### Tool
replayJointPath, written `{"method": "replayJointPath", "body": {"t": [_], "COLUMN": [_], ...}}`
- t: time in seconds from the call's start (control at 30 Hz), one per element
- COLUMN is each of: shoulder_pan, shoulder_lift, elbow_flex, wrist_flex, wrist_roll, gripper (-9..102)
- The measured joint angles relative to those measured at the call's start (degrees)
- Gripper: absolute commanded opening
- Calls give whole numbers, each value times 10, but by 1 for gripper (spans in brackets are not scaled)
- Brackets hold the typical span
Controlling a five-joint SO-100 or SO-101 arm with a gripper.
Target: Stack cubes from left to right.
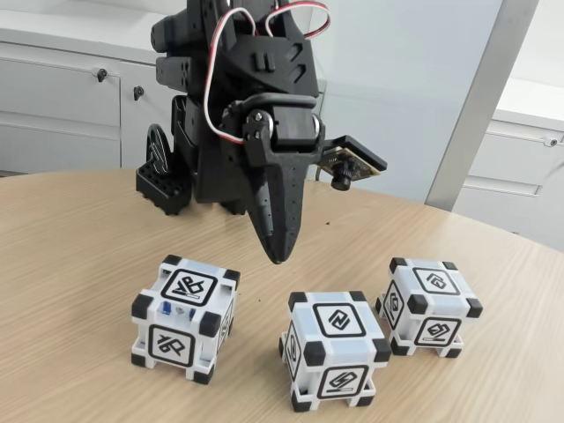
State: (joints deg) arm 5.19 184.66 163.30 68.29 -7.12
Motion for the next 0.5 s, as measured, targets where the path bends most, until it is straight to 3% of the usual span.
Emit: {"method": "replayJointPath", "body": {"t": [0.5], "shoulder_pan": [0], "shoulder_lift": [0], "elbow_flex": [0], "wrist_flex": [0], "wrist_roll": [-28], "gripper": [0]}}
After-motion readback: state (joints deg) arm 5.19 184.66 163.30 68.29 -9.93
